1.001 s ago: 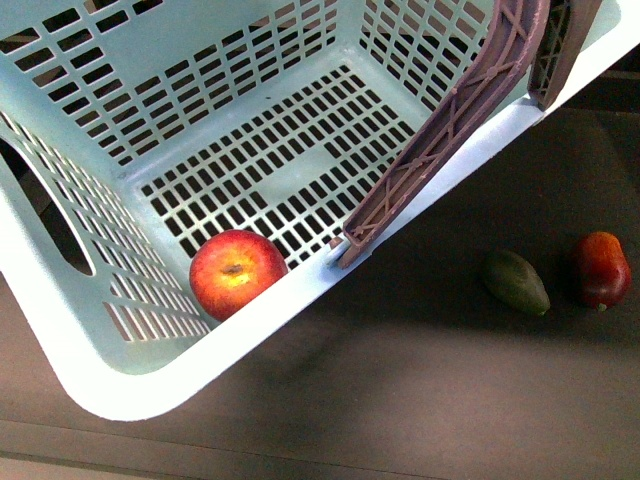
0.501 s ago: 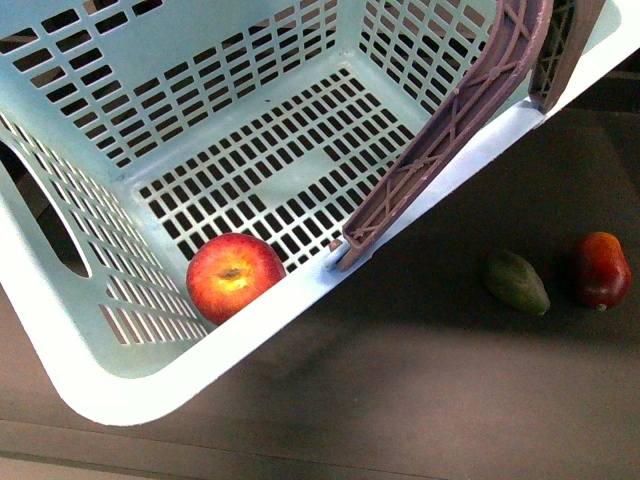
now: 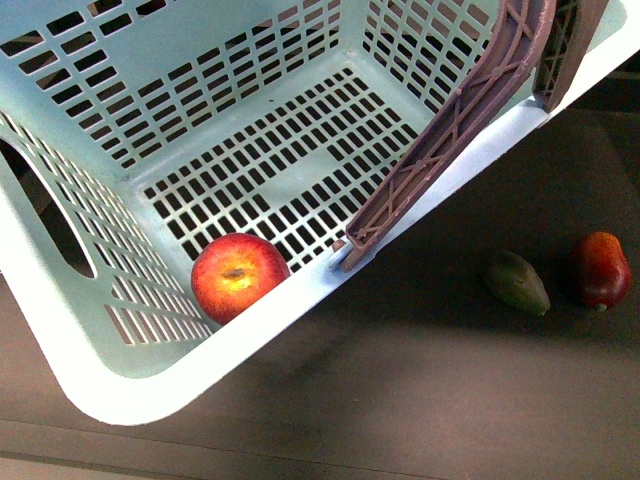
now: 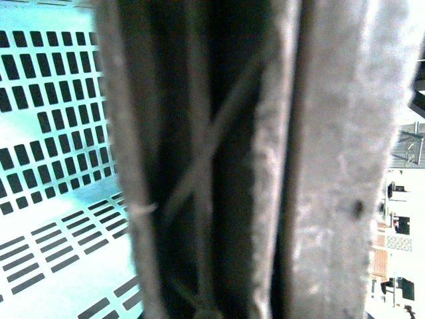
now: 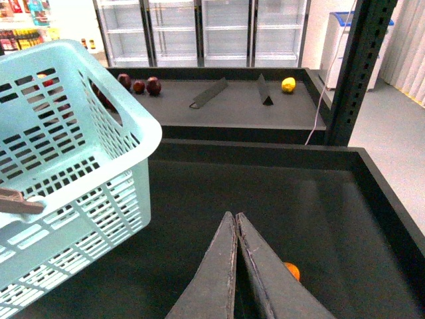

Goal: Pick apple with right arm and hold basket with left

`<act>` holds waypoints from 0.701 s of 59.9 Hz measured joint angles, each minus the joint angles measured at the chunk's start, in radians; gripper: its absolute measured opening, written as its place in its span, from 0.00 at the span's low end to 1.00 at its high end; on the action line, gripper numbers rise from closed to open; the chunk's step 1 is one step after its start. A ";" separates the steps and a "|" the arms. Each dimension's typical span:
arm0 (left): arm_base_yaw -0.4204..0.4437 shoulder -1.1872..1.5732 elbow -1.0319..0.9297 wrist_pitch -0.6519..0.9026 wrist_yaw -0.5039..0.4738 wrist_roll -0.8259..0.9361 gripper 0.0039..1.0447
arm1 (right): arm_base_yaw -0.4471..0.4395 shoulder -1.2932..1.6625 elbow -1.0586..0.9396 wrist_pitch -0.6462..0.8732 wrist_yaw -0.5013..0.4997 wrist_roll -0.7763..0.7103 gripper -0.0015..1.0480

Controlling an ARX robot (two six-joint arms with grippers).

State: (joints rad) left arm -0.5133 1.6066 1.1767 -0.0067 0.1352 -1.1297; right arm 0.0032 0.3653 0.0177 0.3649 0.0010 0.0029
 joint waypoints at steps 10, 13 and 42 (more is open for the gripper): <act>0.000 0.000 0.000 0.000 -0.001 0.001 0.14 | 0.000 -0.060 0.000 -0.059 0.000 0.000 0.02; 0.000 0.000 0.000 0.000 -0.001 0.000 0.14 | 0.000 -0.078 0.000 -0.077 0.000 0.000 0.02; 0.000 0.000 0.000 0.000 -0.001 0.001 0.14 | 0.000 -0.236 0.000 -0.252 0.001 0.000 0.02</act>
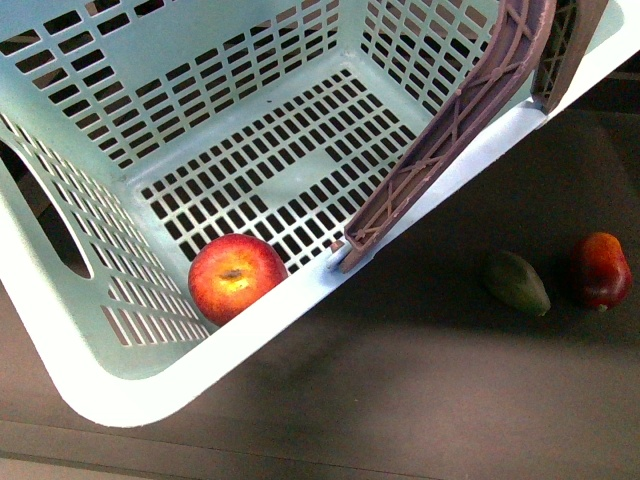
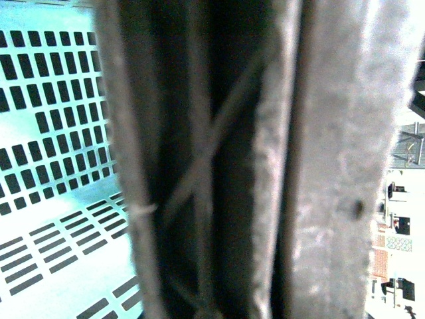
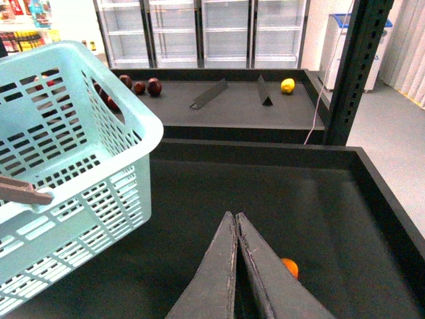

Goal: Pick apple with right arm and hold basket with left

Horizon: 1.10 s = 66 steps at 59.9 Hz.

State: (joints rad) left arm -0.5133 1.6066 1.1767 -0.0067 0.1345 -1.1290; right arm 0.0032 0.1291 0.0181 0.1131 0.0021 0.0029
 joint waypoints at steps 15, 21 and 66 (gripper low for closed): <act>0.000 0.000 0.000 0.000 0.001 0.001 0.14 | 0.000 -0.121 0.000 -0.112 0.000 0.000 0.02; 0.000 0.000 0.000 0.000 0.002 -0.001 0.14 | 0.000 -0.122 0.000 -0.112 0.000 0.000 0.04; 0.000 0.000 0.000 0.000 0.000 0.000 0.14 | 0.000 -0.123 0.000 -0.112 0.000 0.000 0.92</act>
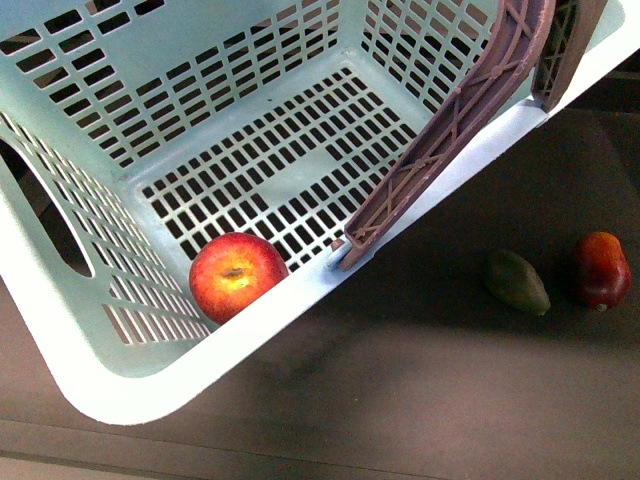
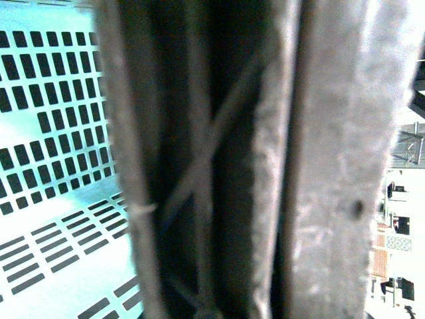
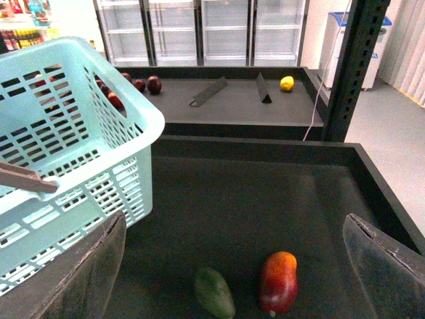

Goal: Pick apple with right arm and hold basket with left

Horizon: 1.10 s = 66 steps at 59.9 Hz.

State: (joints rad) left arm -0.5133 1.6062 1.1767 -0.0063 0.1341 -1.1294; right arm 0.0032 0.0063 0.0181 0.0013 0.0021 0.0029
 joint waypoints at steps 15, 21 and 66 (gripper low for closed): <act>0.039 0.046 0.000 0.258 -0.148 0.019 0.14 | 0.000 0.000 0.000 0.000 0.000 0.000 0.92; 0.078 0.074 0.036 0.259 -0.153 0.009 0.14 | 0.000 0.000 0.000 0.000 0.000 0.000 0.92; 0.315 0.549 0.340 0.046 -0.246 -0.317 0.14 | 0.000 0.000 0.000 0.000 0.000 0.000 0.92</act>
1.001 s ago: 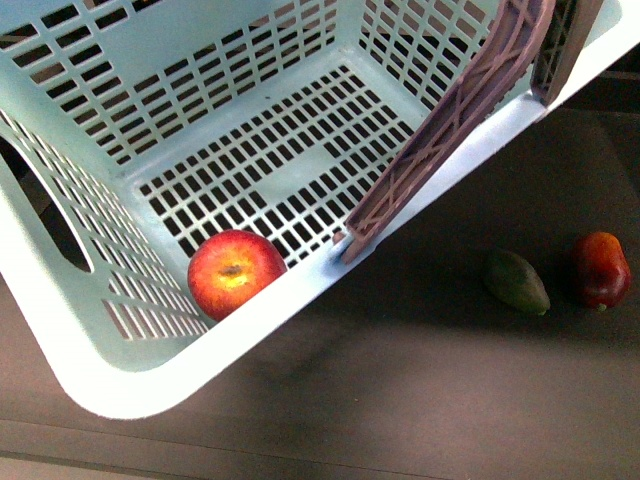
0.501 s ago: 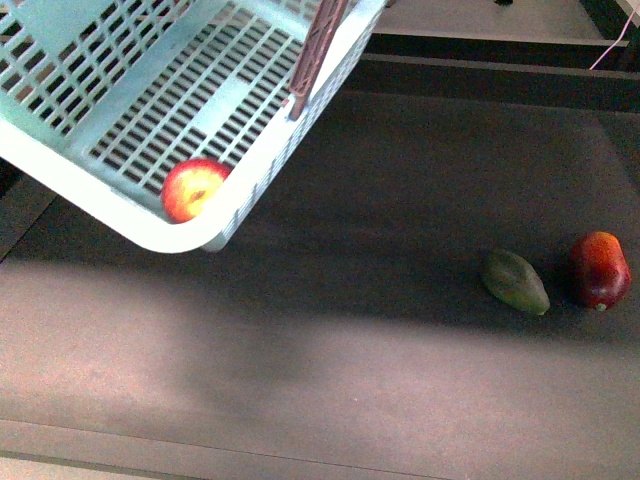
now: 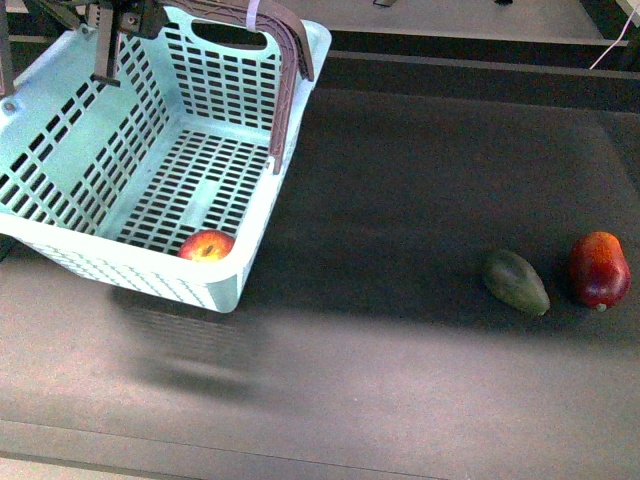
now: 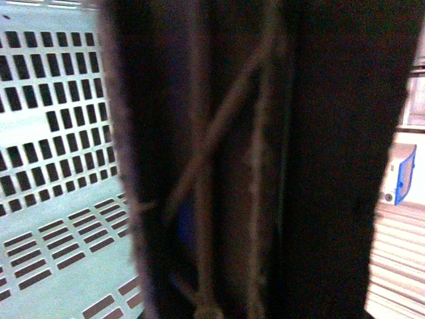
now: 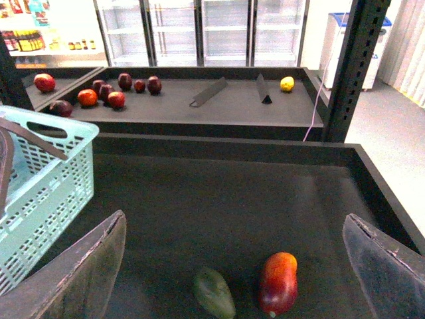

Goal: Pick apple with right arm and hold basket with left

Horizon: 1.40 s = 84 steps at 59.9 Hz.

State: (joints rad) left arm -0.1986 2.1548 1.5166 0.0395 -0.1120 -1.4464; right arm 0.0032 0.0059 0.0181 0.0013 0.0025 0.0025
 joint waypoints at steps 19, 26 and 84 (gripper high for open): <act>0.025 0.018 0.001 -0.111 -0.013 -0.099 0.14 | 0.000 0.000 0.000 0.000 0.000 0.000 0.92; 0.026 0.018 0.001 -0.146 -0.016 -0.115 0.14 | 0.000 0.000 0.000 0.000 0.000 0.000 0.92; -0.011 -0.404 -0.370 0.199 -0.074 0.222 0.82 | 0.000 0.000 0.000 0.000 -0.001 0.000 0.92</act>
State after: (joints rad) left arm -0.2100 1.7512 1.1465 0.2382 -0.1856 -1.2243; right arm 0.0032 0.0059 0.0181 0.0013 0.0017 0.0025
